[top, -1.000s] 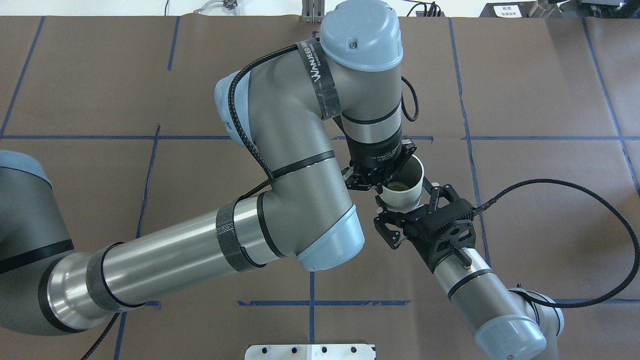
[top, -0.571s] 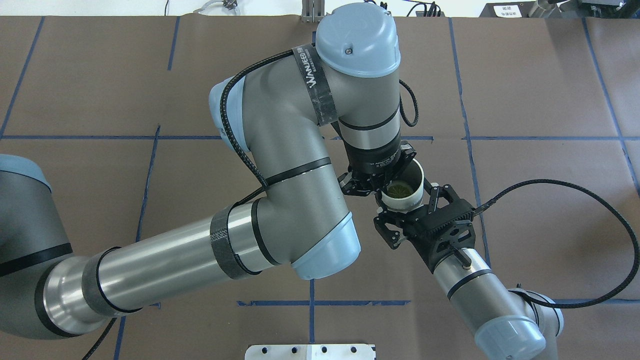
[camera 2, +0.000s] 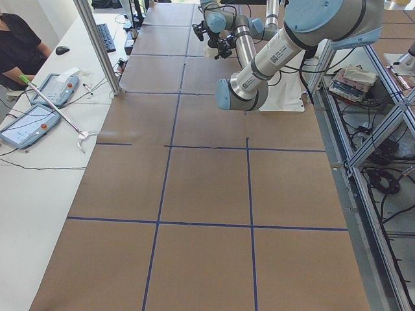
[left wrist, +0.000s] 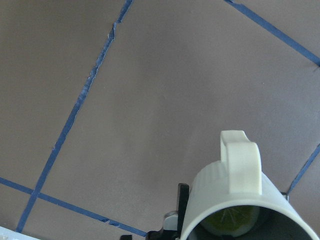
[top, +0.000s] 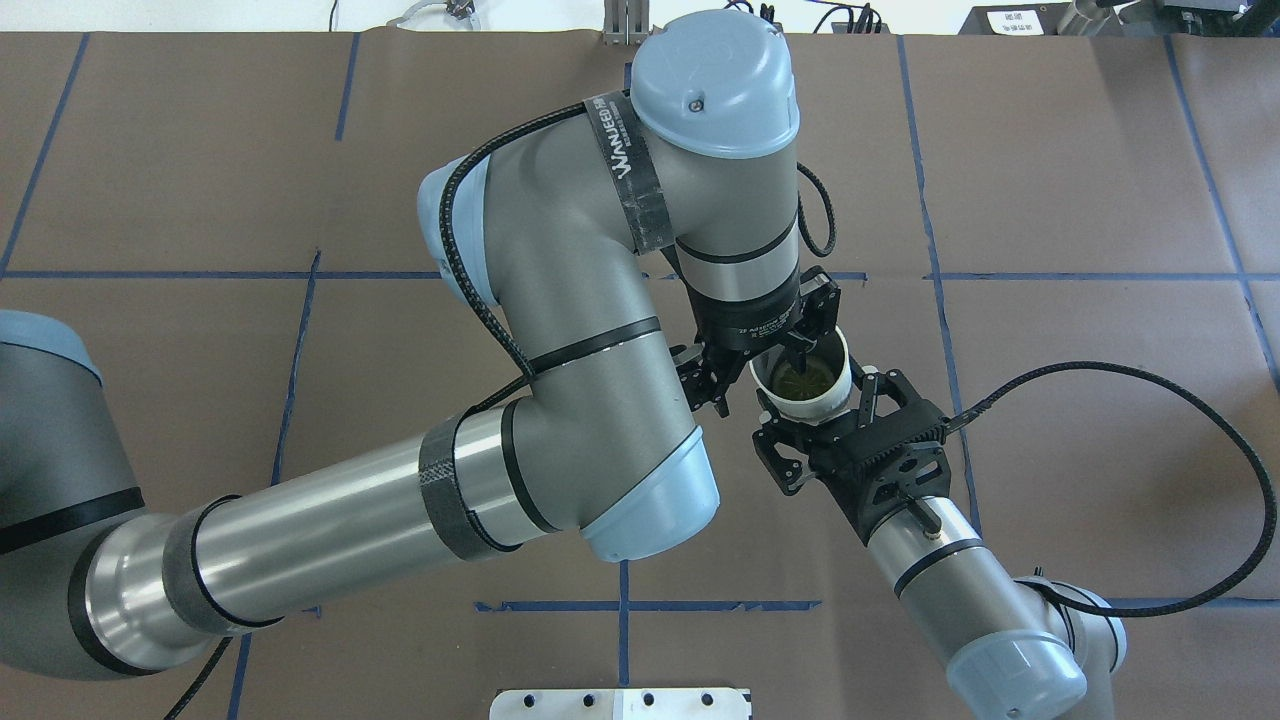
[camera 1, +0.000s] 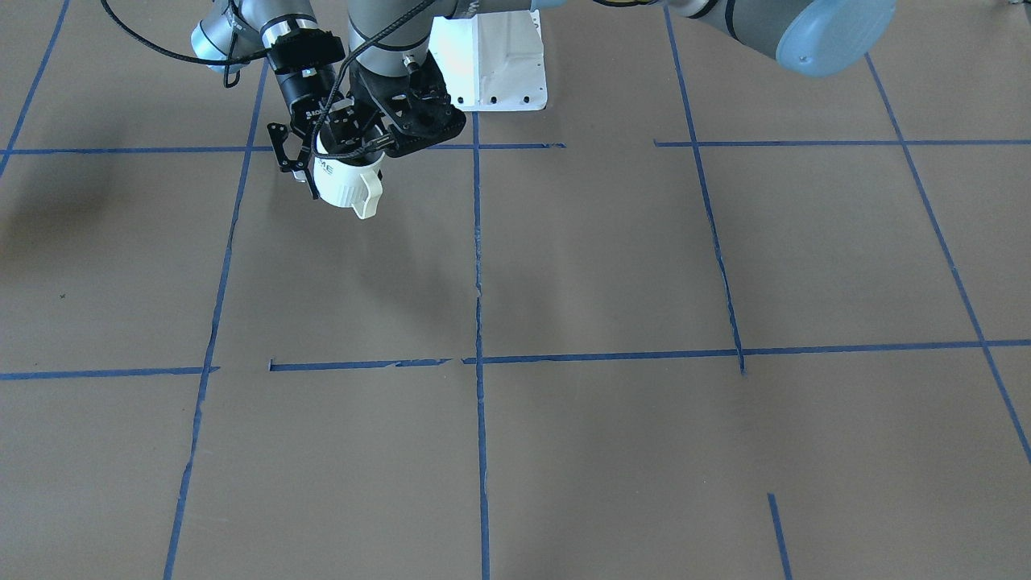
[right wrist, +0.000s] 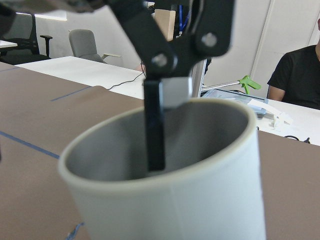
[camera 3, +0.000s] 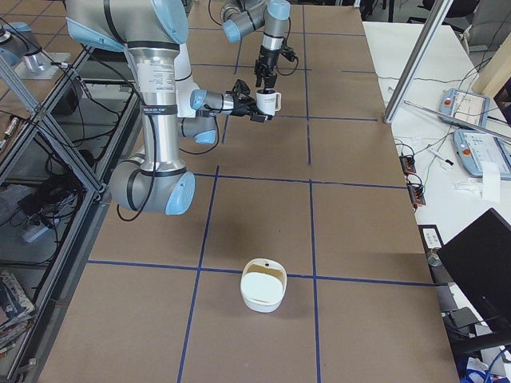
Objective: Left arm hands cup to right arm to dump lemon
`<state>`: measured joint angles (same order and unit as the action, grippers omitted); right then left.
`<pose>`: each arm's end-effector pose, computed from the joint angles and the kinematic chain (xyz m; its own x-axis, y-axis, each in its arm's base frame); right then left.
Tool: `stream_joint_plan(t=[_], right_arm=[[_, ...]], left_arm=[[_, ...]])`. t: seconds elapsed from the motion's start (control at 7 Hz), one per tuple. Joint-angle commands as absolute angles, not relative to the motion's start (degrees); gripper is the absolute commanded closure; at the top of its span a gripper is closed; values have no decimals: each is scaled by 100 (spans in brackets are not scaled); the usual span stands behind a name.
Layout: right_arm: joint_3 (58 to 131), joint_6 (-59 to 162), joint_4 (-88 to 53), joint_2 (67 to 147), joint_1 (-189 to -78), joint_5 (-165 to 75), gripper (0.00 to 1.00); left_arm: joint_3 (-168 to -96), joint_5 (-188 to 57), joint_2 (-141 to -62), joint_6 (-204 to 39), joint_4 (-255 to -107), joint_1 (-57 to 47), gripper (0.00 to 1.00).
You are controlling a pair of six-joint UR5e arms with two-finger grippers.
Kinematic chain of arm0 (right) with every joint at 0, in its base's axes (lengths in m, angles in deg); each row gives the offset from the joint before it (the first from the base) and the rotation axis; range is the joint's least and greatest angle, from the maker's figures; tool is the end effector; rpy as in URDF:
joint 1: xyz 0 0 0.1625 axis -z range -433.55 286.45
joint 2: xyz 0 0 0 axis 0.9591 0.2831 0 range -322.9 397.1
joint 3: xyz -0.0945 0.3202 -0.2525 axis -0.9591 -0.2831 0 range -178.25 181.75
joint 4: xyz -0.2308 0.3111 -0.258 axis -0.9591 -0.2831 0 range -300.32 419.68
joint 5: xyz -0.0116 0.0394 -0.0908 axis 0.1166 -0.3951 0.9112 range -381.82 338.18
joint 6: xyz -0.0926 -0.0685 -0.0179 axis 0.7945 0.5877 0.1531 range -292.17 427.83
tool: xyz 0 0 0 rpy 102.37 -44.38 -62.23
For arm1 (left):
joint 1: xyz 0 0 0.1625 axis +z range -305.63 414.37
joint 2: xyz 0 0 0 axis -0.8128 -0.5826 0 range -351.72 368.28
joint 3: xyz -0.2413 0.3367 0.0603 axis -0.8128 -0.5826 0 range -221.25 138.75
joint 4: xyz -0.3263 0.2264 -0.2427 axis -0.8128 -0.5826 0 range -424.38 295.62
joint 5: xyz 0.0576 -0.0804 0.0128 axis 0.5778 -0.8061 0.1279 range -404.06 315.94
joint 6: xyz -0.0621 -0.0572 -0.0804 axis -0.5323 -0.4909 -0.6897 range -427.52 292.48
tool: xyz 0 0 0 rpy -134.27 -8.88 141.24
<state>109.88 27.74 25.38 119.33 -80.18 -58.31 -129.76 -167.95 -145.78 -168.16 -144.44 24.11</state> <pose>-0.5111 -0.2879 0.2939 0.7504 -0.3709 0.5471 -0.4418 0.3341 0.8325 0.5869 -0.4214 -0.0707 0.5087 -0.4742 -0.7186 0.1317 0.8677 -0.4793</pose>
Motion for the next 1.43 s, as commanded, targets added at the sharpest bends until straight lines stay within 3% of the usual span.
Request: stream_joint_plan(t=[0.0, 0.14, 0.43, 0.86, 1.14, 1.29], right_arm=[[10976, 2784, 2558, 11936, -8041, -5698, 93], [10976, 2775, 2575, 11997, -8084, -5680, 93], [10994, 2469, 2602, 12111, -8329, -5636, 96], [10994, 1046, 2986, 13267, -8917, -5715, 99], [10915, 780, 4949, 14575, -9217, -6222, 100], [10541, -221, 6054, 14747, -9236, -6225, 100]], left_arm=[[-13709, -16781, -14326, -16816, -14445, 2387, 0], [-14184, -16772, -14141, -16816, -14453, 2117, 0], [-14426, -16781, -14008, -16798, -14515, 1555, 0], [-14793, -16772, -13457, -16728, -14532, 1350, 0], [-14901, -16763, -13375, -16728, -14532, 1359, 0], [-14901, -16755, -13375, -16728, -14532, 1359, 0]])
